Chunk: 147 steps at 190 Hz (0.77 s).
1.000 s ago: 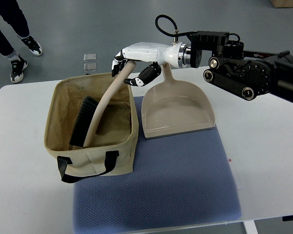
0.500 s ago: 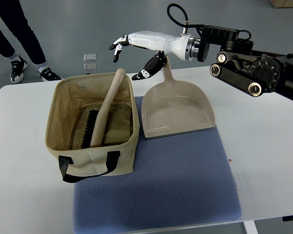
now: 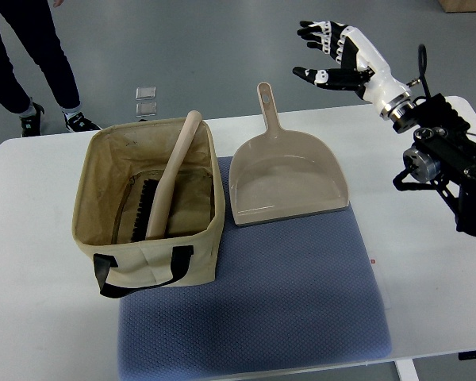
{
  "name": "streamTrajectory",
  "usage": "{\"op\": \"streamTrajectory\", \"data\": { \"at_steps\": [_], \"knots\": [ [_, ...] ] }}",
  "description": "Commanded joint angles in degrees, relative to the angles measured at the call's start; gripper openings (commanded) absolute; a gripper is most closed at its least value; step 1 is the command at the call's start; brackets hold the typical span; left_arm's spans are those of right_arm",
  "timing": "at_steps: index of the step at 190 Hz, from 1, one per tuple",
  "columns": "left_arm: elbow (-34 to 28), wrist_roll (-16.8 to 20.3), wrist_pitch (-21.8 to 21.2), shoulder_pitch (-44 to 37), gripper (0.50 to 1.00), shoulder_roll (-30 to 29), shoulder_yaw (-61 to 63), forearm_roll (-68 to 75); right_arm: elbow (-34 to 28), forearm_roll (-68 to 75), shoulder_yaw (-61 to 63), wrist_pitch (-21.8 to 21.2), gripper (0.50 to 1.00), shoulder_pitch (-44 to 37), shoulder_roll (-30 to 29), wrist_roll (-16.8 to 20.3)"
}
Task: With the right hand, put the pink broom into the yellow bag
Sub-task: 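Open the right hand, release the brush, and raise the hand away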
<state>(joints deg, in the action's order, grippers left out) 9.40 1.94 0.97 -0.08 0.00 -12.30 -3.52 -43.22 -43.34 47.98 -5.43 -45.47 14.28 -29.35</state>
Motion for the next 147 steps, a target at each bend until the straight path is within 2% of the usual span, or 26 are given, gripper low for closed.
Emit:
{"op": "streamTrajectory", "data": {
  "at_steps": [1, 15, 26, 45, 55, 85, 147],
  "knots": [
    [0.01, 0.0, 0.0, 0.0, 1.0, 0.0, 0.0, 0.0, 1.21, 8.97, 1.33, -0.02, 0.86, 3.1, -0.31, 0.0],
    [0.01, 0.0, 0.0, 0.0, 1.0, 0.0, 0.0, 0.0, 1.74, 15.3, 1.42, -0.37, 0.866, 4.6, -0.57, 0.08],
    [0.01, 0.0, 0.0, 0.0, 1.0, 0.0, 0.0, 0.0, 1.74, 20.48, 1.42, -0.63, 0.893, 5.56, -0.75, 0.17],
    [0.01, 0.0, 0.0, 0.0, 1.0, 0.0, 0.0, 0.0, 1.74, 27.34, 1.33, -0.99, 0.899, 6.97, -1.01, 0.26],
    [0.01, 0.0, 0.0, 0.0, 1.0, 0.0, 0.0, 0.0, 1.82, 30.42, 1.33, -0.9, 0.923, 7.67, -1.97, 0.26],
    [0.01, 0.0, 0.0, 0.0, 1.0, 0.0, 0.0, 0.0, 2.0, 31.91, 1.59, -0.11, 0.93, 8.2, -4.44, 0.08],
    [0.01, 0.0, 0.0, 0.0, 1.0, 0.0, 0.0, 0.0, 2.0, 31.91, 2.3, -0.11, 0.93, 8.29, -5.05, -0.09]
  ]
}}
